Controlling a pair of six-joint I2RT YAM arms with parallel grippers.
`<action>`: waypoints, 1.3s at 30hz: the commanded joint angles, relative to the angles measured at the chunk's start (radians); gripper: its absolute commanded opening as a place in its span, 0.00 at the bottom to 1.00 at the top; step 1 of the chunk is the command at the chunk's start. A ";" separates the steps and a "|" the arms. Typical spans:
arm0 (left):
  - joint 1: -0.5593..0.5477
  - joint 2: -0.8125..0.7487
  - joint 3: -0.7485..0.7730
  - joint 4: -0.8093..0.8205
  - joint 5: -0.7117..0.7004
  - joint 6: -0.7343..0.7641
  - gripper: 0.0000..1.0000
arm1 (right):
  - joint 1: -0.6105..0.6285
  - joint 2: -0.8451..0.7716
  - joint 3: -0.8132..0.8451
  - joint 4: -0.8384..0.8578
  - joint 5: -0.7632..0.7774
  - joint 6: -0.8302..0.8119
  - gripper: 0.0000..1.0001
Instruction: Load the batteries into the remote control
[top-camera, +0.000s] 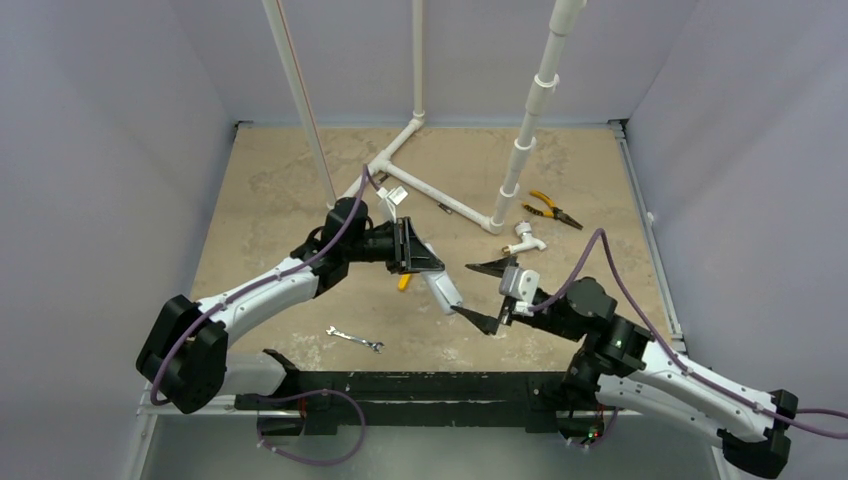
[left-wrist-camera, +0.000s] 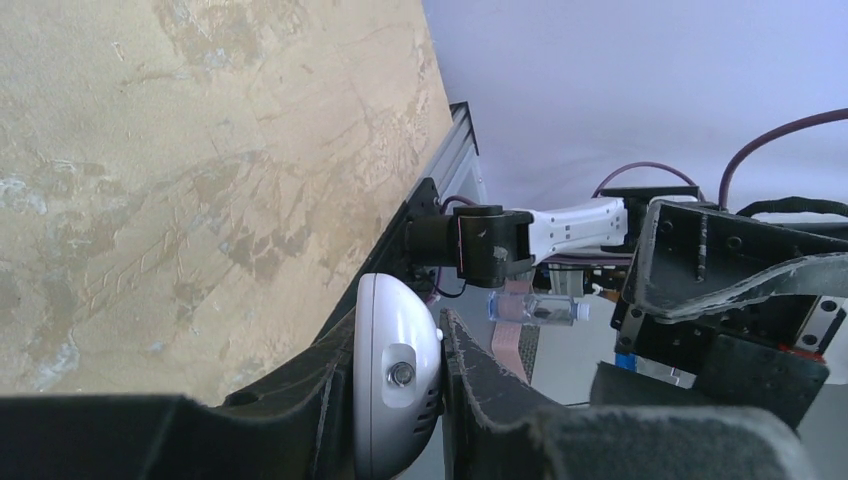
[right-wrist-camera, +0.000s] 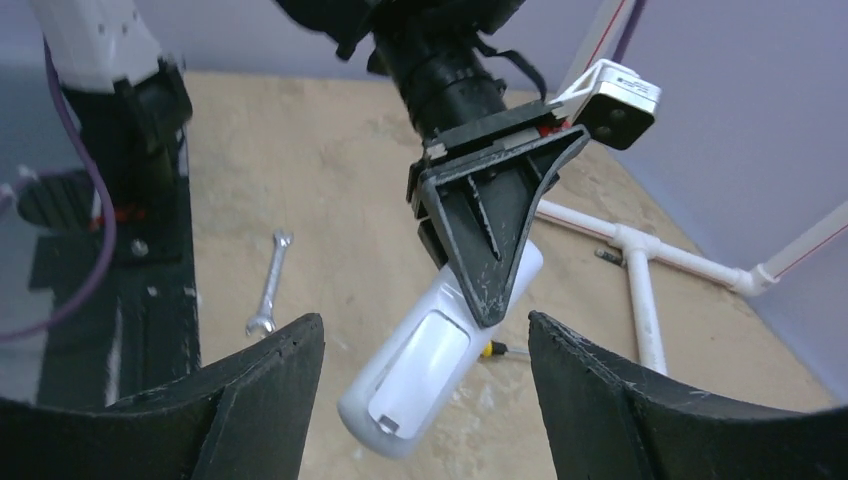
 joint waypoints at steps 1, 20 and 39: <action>-0.005 -0.033 -0.003 0.090 -0.024 -0.035 0.00 | 0.002 0.007 -0.005 0.147 0.121 0.322 0.71; -0.006 -0.022 -0.003 0.086 -0.023 -0.036 0.00 | 0.009 0.313 0.240 -0.292 0.307 0.632 0.67; -0.005 0.006 -0.006 0.112 -0.012 -0.041 0.00 | 0.008 0.339 0.243 -0.318 0.284 0.616 0.39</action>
